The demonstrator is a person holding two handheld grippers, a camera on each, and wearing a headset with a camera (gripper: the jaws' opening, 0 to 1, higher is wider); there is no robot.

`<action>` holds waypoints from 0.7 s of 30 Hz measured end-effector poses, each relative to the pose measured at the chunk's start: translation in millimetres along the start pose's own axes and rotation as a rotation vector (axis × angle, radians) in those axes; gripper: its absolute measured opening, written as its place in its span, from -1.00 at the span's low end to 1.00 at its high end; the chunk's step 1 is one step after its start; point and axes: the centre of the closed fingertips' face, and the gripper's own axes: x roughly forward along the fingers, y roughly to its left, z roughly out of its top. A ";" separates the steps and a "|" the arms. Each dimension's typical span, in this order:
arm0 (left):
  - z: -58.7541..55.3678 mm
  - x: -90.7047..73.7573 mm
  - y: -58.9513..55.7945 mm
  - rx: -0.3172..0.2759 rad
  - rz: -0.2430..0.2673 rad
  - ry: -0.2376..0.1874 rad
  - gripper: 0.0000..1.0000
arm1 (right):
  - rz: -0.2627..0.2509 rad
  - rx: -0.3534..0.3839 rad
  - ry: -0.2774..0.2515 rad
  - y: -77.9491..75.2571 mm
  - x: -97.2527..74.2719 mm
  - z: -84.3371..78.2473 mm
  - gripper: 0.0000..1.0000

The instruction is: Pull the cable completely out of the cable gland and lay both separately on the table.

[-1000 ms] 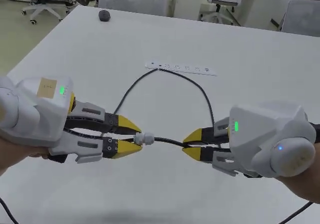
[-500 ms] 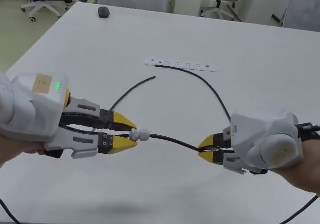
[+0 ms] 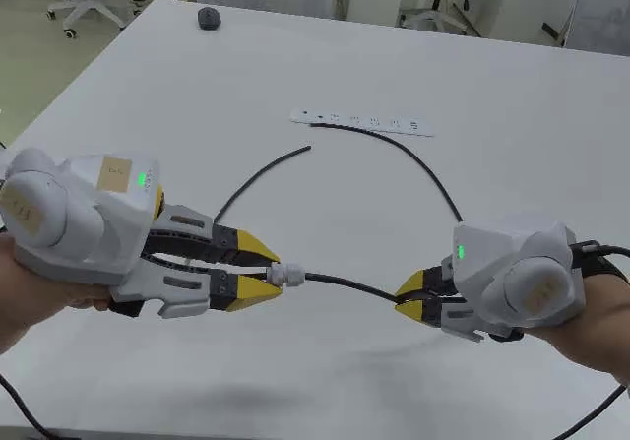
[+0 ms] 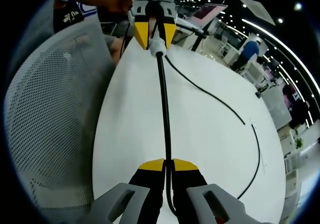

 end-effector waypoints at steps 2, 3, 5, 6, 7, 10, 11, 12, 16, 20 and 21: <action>0.3 1.6 -0.5 -0.002 0.000 0.000 -0.70 | -0.007 0.012 -0.001 -1.2 -0.8 -1.5 -1.00; 0.4 2.2 -0.5 -0.004 0.001 0.001 -0.70 | -0.003 0.017 0.000 -0.3 -1.0 -1.8 -1.00; 0.1 3.0 -0.3 -0.003 0.003 0.005 -0.70 | -0.008 0.013 0.003 -0.4 -1.9 -2.6 -1.00; 0.0 3.3 -0.2 -0.002 0.004 0.006 -0.70 | -0.009 0.023 0.004 -0.6 -2.7 -2.8 -1.00; -0.1 3.5 0.1 -0.003 0.007 0.009 -0.70 | -0.016 0.038 0.003 -1.8 -4.2 -2.7 -1.00; 0.4 3.2 2.0 -0.007 0.019 0.011 -0.70 | -0.017 0.070 -0.012 -1.9 -9.5 2.6 -0.92; 0.3 3.6 2.0 -0.008 0.021 0.015 -0.70 | -0.017 0.098 -0.066 -0.6 -11.5 14.3 -0.79; -0.1 4.1 2.0 -0.008 0.023 0.020 -0.70 | -0.003 0.120 -0.082 2.0 -13.2 19.8 -0.67; -2.5 7.5 0.8 0.002 0.027 0.048 -0.70 | -0.028 0.063 -0.143 1.3 -22.2 51.9 -0.64; -1.1 10.9 -1.8 0.020 0.020 0.065 -0.70 | -0.024 0.025 -0.219 7.6 -27.8 96.0 -0.64; -1.0 11.1 -1.8 0.021 0.020 0.066 -0.70 | -0.016 0.014 -0.223 9.5 -27.7 100.8 -0.64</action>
